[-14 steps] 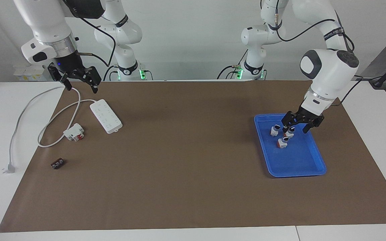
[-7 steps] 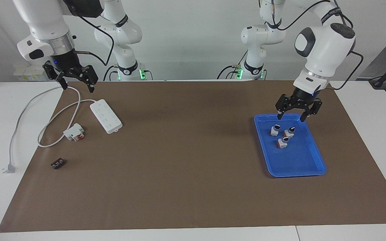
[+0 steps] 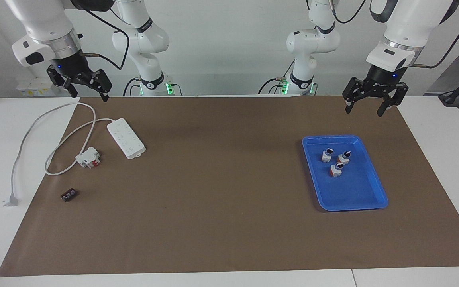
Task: Turn and place switch with both arms
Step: 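Open the left gripper and draw it back from the tray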
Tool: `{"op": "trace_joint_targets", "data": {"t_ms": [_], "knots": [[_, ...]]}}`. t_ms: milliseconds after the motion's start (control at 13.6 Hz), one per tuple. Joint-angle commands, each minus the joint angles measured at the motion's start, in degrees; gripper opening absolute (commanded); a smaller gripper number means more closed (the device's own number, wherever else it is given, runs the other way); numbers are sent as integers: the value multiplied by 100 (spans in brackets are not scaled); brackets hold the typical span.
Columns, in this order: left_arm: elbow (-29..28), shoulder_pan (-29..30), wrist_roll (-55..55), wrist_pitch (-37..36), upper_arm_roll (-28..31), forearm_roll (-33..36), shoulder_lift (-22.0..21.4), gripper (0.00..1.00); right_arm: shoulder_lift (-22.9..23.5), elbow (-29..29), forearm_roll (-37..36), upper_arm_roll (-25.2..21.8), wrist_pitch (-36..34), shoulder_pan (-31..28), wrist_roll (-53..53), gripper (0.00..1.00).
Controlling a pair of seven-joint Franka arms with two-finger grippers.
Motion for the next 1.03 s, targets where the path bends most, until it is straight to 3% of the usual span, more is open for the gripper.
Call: {"op": "trace_joint_targets", "data": {"t_ms": [0, 733, 953], "knots": [[305, -49, 73, -347, 25, 90, 142, 100, 102, 159, 280, -44, -139, 26, 109, 100], [252, -155, 153, -1261, 130, 133, -96, 100, 14, 18, 280, -255, -95, 184, 39, 100], [270, -522, 310, -1402, 647, 142, -104, 100, 23, 27, 280, -255, -25, 167, -506, 100]]}}
